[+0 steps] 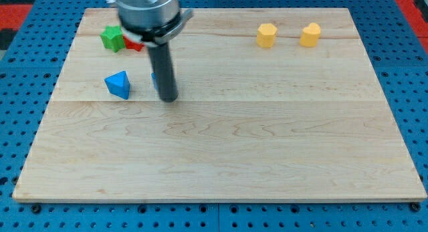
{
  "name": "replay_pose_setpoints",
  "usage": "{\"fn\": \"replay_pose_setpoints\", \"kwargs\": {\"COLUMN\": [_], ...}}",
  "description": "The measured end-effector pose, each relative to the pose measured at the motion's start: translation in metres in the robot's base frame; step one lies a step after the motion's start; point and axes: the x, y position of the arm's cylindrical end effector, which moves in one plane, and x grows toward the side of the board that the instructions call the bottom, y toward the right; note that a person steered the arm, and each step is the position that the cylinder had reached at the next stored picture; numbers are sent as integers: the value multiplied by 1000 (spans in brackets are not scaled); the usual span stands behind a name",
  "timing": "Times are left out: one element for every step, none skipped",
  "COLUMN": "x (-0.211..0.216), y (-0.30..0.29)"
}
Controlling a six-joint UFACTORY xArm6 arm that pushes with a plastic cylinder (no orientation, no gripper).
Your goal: Move the blue cube horizontally to the yellow hexagon
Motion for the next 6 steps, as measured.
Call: {"fn": "replay_pose_setpoints", "kwargs": {"x": [-17,-21,-48,-71,-100,-111], "y": [-43,-60,-53,24,113,83]}}
